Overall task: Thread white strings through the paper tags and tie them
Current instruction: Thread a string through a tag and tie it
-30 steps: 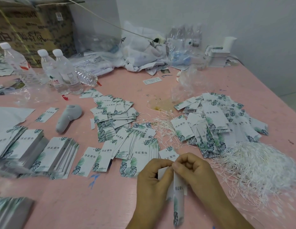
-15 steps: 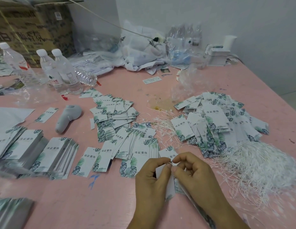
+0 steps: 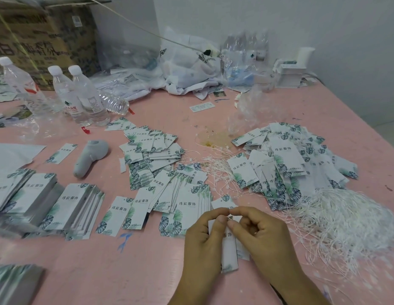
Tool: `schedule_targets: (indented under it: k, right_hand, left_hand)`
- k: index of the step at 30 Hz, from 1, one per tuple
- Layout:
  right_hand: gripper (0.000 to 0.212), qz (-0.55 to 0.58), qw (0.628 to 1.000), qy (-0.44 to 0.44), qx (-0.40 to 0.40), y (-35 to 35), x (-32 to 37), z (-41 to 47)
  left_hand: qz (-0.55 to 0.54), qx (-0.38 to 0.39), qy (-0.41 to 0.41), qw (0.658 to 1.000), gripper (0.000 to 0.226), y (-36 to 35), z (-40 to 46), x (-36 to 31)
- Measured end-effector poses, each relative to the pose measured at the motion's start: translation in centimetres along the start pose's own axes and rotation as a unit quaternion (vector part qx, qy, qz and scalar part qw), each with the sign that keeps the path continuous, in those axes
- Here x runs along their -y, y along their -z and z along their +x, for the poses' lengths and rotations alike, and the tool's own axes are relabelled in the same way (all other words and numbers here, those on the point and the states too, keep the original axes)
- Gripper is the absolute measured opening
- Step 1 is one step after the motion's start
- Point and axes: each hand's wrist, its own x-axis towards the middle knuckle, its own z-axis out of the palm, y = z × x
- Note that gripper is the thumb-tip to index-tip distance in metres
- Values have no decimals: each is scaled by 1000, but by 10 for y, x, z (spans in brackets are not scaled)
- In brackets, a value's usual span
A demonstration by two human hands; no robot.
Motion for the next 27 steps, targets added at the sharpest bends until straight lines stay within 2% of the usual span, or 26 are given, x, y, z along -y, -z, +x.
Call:
schedule_targets:
  k: [4,6,8,10,15,23,27]
  right_hand:
    - [22,-38,998,16,-45,1,-2,1]
    - [16,-29,998,0,-55,2,-2,0]
    - [11,-4,999,-14,-43,0,-1,-1]
    - [15,28,999,-24,-18,-3,2,-2]
    - [23,71,996,-33,40,-9,7,-4]
    - [24,62,996,-65,9,-8,1,-1]
    - [23,96,990,-103,-2,-7,0,1]
  left_hand:
    - [-16,25,25,999,25,-2,0,3]
    - [-17,17,37,999,23,-2,1,4]
    - [-19,15,48,999,24,-1,2,4]
    - [-20,16,59,998,31,0,2,3]
    - [-77,18,95,992,29,-2,2,-1]
    - [-178,22,111,977,20,-2,4,3]
    - [-158,13,80,984,29,-1,6,9]
